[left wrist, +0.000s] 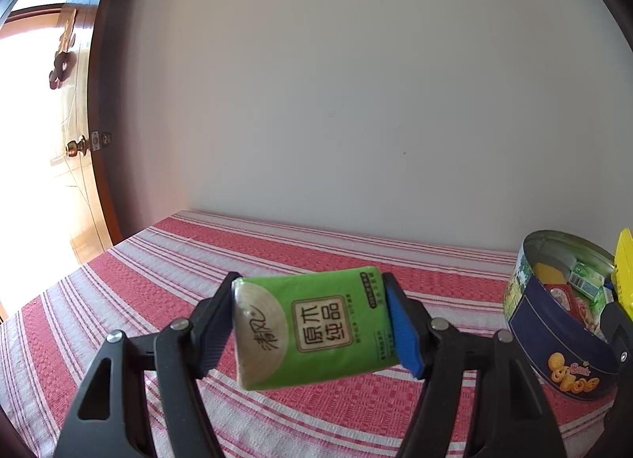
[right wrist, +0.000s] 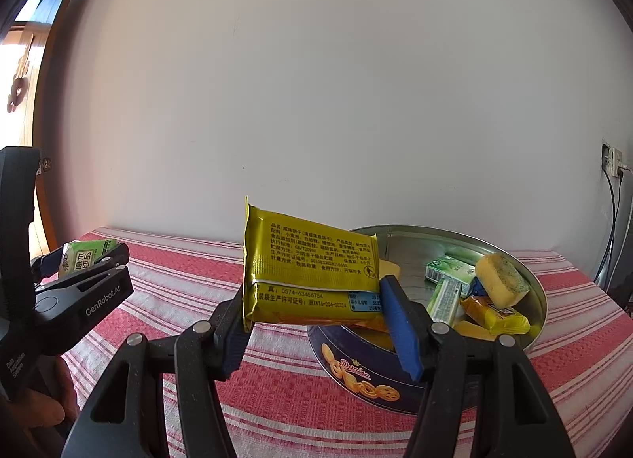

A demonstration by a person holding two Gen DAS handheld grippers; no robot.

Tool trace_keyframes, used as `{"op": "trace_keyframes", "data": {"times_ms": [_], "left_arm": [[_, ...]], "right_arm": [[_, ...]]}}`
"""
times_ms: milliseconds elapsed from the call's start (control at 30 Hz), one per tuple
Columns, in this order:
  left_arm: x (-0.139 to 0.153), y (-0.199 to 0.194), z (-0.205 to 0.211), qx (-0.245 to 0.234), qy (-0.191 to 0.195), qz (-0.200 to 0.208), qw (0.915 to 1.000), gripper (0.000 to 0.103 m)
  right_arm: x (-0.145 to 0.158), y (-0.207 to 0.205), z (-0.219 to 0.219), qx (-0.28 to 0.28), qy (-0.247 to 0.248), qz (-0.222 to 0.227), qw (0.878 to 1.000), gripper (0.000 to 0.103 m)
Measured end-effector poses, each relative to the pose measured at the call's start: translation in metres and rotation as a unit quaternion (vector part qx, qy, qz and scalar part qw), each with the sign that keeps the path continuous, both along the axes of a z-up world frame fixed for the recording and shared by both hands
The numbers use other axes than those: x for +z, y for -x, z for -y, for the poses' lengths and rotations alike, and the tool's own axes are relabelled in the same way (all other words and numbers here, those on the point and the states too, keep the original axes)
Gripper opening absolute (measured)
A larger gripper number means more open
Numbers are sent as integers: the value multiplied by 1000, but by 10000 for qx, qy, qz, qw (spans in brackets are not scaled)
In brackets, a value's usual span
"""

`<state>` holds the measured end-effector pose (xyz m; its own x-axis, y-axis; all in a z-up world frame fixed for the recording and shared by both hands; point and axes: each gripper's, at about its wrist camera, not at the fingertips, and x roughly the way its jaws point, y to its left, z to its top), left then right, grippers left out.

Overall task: Organize objects
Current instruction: 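Carry the green tissue pack and yellow bar over the cookie tin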

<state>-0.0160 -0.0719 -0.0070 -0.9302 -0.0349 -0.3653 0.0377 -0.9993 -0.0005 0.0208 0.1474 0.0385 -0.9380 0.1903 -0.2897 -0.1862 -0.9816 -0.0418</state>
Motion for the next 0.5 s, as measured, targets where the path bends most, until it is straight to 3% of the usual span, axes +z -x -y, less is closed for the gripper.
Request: {"op": "trace_keyframes", "data": {"times_ms": [500], "left_arm": [[-1, -9, -25, -264, -65, 146, 9995, 70]], "right_arm": [[-2, -14, -19, 27, -350, -148, 9993, 64]]}}
